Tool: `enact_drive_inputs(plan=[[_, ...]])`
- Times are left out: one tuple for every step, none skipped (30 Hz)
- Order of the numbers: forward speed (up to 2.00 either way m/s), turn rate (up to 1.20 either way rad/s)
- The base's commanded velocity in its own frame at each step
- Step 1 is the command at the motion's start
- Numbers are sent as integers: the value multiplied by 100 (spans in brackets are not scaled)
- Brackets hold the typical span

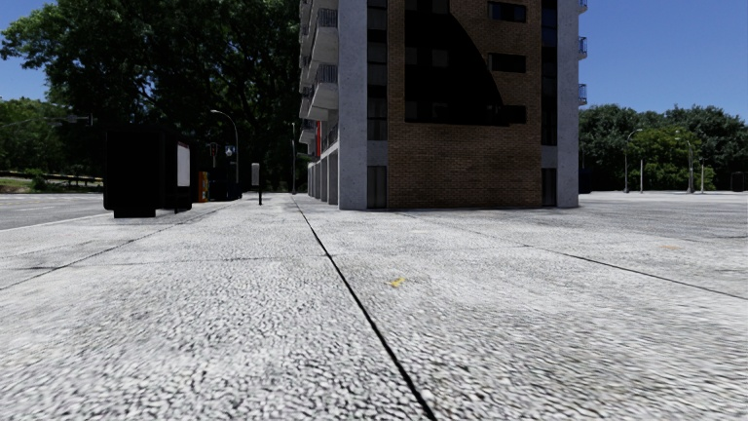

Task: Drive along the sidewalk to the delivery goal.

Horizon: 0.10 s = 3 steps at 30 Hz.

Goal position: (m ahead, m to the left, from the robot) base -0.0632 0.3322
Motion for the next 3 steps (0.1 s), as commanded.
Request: enact_drive_inputs(plan=[[0, 0], [0, 0], [0, 0]])
